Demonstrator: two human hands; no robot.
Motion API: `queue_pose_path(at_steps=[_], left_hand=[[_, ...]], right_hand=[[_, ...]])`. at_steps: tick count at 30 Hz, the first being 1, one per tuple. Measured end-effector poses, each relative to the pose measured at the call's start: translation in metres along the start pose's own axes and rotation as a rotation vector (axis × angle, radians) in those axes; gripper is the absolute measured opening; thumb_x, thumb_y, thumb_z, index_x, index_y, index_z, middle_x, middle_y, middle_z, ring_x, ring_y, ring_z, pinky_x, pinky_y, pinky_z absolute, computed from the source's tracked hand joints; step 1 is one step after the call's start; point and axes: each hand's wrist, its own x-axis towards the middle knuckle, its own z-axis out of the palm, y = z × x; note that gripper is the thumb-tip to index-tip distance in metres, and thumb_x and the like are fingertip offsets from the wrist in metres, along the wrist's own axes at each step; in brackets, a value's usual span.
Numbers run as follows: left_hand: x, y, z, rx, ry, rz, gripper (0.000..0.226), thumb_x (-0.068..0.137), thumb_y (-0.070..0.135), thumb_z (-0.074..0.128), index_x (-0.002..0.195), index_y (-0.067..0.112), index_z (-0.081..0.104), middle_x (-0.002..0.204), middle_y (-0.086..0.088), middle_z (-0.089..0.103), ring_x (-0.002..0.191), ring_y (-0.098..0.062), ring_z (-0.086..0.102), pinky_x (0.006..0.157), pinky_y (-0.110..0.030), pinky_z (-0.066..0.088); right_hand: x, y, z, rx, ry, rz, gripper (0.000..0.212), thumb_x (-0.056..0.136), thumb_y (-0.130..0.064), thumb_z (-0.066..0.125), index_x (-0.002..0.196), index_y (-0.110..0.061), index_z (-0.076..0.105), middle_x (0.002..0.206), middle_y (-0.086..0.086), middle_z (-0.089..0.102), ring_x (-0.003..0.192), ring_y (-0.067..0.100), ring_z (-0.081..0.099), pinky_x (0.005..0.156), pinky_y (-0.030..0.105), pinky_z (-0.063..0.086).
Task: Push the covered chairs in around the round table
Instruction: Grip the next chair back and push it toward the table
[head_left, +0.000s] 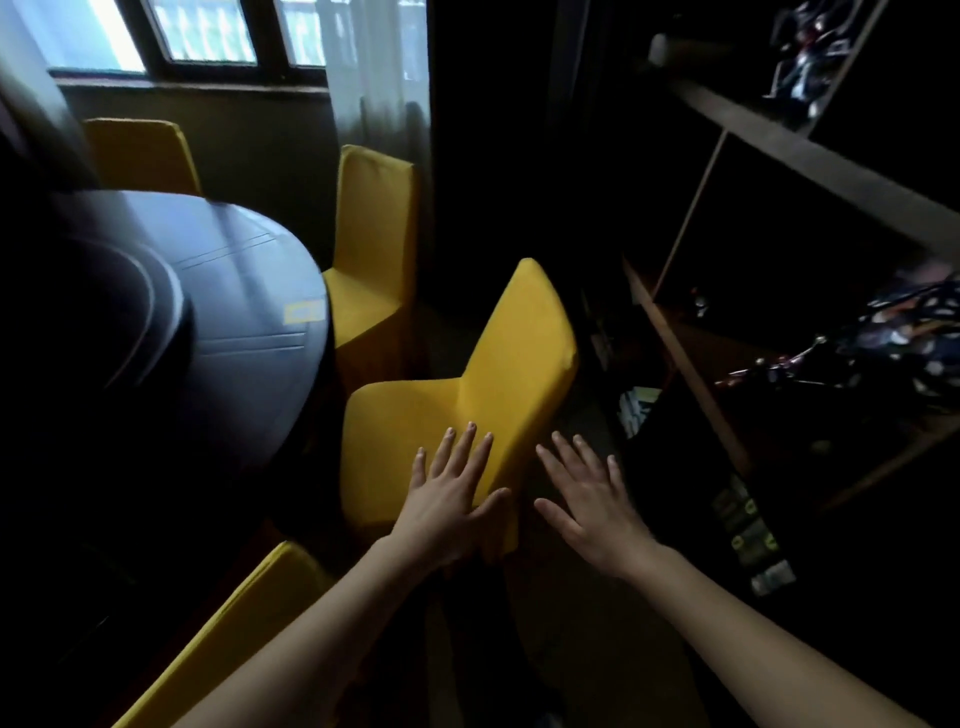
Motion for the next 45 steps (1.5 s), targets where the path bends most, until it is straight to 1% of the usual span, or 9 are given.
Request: queue_pose_path(at_steps=[9,11,13,14,16,18,31,38,45], left_hand=[[0.121,0.071,0.003,0.057,-0.04,0.019,0.075,0.094,0.059,0.027,0.139,0.03,-0.025,0.141,0.006,-0.036,0.131,-0.016,-0.033,0.113,-0.046,-0.015],[0.144,0.078,0.004,0.07,-0.05,0.017,0.079,0.088,0.07,0.017,0.141,0.029,-0.024,0.141,0.006,-0.037,0.132,-0.016,-0.032,0.111,-0.044,-0.017],[0.165,0.086,0.004,0.05,-0.015,0.026,0.088,0.073,0.082,-0.003,0.142,0.031,-0.022,0.143,0.007,-0.035,0.134,-0.016,-0.031,0.109,-0.042,-0.018],[0.174,0.09,0.004,0.043,-0.004,0.026,0.087,0.074,0.081,-0.002,0.143,0.032,-0.021,0.144,0.007,-0.034,0.135,-0.015,-0.031,0.109,-0.041,-0.018],[0.186,0.097,0.005,0.04,-0.016,0.01,0.077,0.088,0.068,0.018,0.146,0.031,-0.017,0.145,0.007,-0.033,0.135,-0.015,-0.03,0.112,-0.043,-0.016],[0.196,0.101,0.003,0.031,-0.032,-0.006,0.074,0.093,0.059,0.027,0.147,0.03,-0.015,0.143,0.007,-0.034,0.136,-0.016,-0.029,0.113,-0.044,-0.015],[0.328,0.075,-0.016,-0.034,0.012,-0.081,0.074,0.093,0.06,0.025,0.148,0.03,-0.014,0.156,0.002,-0.023,0.139,-0.017,-0.026,0.114,-0.046,-0.014],[0.43,0.071,-0.039,-0.213,0.056,-0.142,0.07,0.095,0.054,0.03,0.149,0.028,-0.007,0.157,0.001,-0.018,0.144,-0.019,-0.017,0.117,-0.046,-0.01],[0.457,0.039,-0.027,-0.249,0.045,-0.246,0.071,0.093,0.059,0.027,0.15,0.03,-0.005,0.158,0.002,-0.017,0.145,-0.018,-0.017,0.115,-0.046,-0.01]], right_hand=[[0.045,0.119,-0.036,0.074,0.018,0.111,0.062,0.096,-0.054,0.029,0.149,-0.035,0.001,0.159,-0.008,-0.011,0.139,0.008,-0.023,0.113,0.041,-0.014],[0.056,0.137,-0.041,0.088,0.012,0.109,0.062,0.097,-0.053,0.029,0.149,-0.035,0.002,0.159,-0.007,-0.011,0.139,0.008,-0.022,0.112,0.039,-0.015],[0.067,0.155,-0.047,0.107,0.007,0.114,0.062,0.097,-0.052,0.03,0.149,-0.035,0.003,0.159,-0.007,-0.01,0.142,0.011,-0.019,0.113,0.04,-0.013],[0.072,0.163,-0.049,0.114,0.004,0.118,0.062,0.097,-0.052,0.03,0.149,-0.034,0.003,0.159,-0.007,-0.01,0.143,0.012,-0.018,0.113,0.04,-0.013],[0.08,0.176,-0.05,0.128,-0.012,0.124,0.062,0.096,-0.052,0.031,0.149,-0.034,0.004,0.159,-0.008,-0.009,0.144,0.013,-0.017,0.114,0.041,-0.012],[0.089,0.186,-0.048,0.138,-0.035,0.123,0.062,0.096,-0.052,0.031,0.15,-0.034,0.004,0.159,-0.007,-0.01,0.144,0.013,-0.018,0.114,0.042,-0.011],[0.214,0.229,-0.081,0.152,-0.06,0.055,0.062,0.097,-0.05,0.031,0.15,-0.035,0.002,0.159,-0.008,-0.013,0.143,0.013,-0.019,0.116,0.044,-0.011],[0.305,0.261,-0.119,0.089,-0.051,0.025,0.062,0.097,-0.05,0.031,0.15,-0.034,0.003,0.159,-0.007,-0.013,0.143,0.013,-0.02,0.116,0.045,-0.011],[0.374,0.262,-0.115,0.049,-0.129,-0.091,0.066,0.094,-0.057,0.033,0.15,-0.035,0.003,0.159,-0.007,-0.014,0.143,0.013,-0.019,0.117,0.047,-0.007]])
